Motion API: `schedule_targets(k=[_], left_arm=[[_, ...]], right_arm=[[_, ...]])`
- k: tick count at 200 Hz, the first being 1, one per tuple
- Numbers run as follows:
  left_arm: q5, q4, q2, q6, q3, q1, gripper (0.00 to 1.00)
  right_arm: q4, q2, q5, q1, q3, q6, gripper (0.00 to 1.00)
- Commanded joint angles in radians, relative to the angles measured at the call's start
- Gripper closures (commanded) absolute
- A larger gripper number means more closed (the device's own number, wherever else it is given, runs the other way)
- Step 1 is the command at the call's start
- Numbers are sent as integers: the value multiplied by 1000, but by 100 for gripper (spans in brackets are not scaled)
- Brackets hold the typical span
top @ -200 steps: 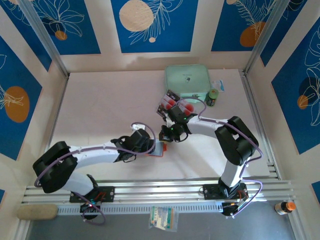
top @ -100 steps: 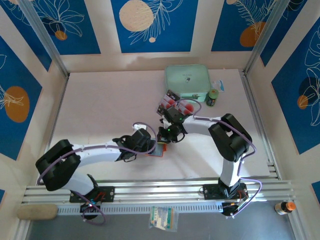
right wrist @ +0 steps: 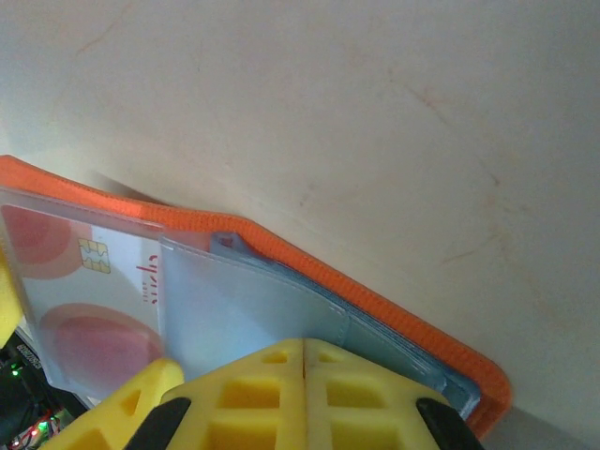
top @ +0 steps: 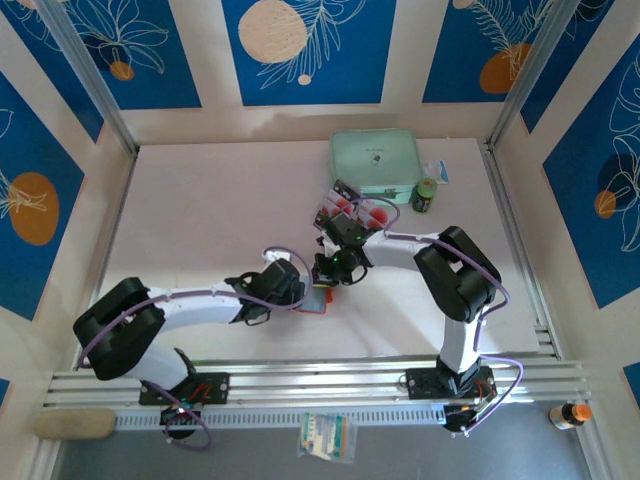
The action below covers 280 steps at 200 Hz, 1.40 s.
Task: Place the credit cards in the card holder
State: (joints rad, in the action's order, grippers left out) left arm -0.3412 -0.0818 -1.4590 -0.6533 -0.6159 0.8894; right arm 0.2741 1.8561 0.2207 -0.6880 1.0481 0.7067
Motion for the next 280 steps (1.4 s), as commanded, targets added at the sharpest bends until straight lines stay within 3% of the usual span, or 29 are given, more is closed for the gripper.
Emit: schedule_targets(k=[1,52,72,210,280], left_arm=[[3,21,-11,-4,25,-11,24],[12,49,-12,-13,44,-12,25],[15,57,-11,-14,50,-12,26],[17,62,35,-21,64,-11,25],[-19,-16,198,-25,32,-21,11]], right_arm=[[24,-21,14,3,16,-6,100],[3,-102,-8,12,-33,38,76],[-15,-97,-5,12,-48,54,72],[-67,-13,100,11,0,84,71],[-35,-75,114,-21,54,113,68]])
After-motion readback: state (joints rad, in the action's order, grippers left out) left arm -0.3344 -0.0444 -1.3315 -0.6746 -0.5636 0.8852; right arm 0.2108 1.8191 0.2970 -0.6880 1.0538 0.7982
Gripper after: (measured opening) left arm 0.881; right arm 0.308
